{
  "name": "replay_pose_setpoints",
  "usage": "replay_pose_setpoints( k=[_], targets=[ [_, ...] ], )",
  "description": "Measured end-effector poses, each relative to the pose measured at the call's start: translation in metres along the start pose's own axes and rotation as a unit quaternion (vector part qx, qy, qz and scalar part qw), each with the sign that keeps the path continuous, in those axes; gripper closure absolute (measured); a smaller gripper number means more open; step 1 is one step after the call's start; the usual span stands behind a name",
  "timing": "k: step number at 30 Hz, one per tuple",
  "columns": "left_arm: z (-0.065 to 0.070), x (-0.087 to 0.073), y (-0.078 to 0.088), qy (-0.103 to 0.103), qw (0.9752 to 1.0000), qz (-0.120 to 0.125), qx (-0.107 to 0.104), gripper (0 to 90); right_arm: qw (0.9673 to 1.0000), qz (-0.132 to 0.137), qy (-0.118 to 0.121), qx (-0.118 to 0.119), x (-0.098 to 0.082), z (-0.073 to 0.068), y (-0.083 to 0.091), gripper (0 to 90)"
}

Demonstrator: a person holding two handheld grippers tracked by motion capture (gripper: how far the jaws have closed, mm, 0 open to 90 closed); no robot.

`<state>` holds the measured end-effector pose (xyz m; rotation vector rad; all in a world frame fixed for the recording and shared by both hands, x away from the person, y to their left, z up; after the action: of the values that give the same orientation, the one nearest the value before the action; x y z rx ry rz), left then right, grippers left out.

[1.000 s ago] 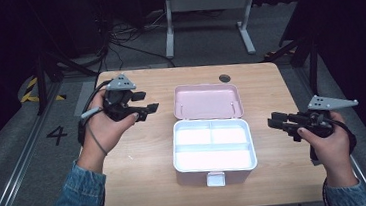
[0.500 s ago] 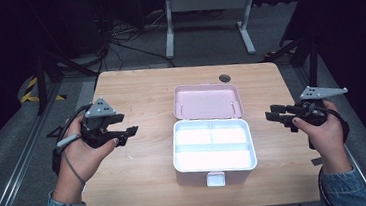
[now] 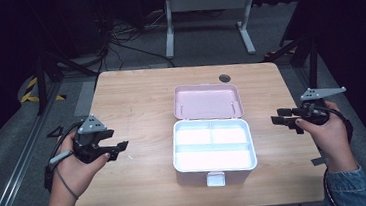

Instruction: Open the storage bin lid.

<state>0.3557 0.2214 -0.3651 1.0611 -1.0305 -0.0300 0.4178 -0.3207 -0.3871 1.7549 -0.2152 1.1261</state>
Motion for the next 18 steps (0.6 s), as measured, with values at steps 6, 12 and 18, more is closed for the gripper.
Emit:
replay_pose_setpoints(
  k=[6, 12, 18],
  targets=[
    [-0.012, -0.02, -0.011, 0.024, 0.9991, -0.031, 0.017, 37.5, 0.9994, -0.024, -0.007, -0.026, -0.009, 0.011, -0.004, 51.9],
    [-0.024, -0.034, -0.023, 0.047, 0.9978, -0.046, 0.014, 37.5, 0.9977, -0.047, -0.017, -0.045, -0.019, 0.023, -0.01, 51.9],
    [-0.035, -0.044, -0.033, 0.068, 0.9966, -0.045, 0.011, 37.4, 0.9958, -0.064, -0.03, -0.059, -0.031, 0.035, -0.016, 51.9]
  ],
)
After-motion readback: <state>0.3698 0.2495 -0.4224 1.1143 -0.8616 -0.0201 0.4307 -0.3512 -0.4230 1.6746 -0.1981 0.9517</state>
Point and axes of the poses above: each handheld gripper's, and its own axes: y roughly backward along the jaws, x roughly out of its top, z roughly to its right, the point moved 5 cm from there along -y, roughly forward along the jaws, and after that the axes turned 7 degrees about -x, right-handed, at the moved point
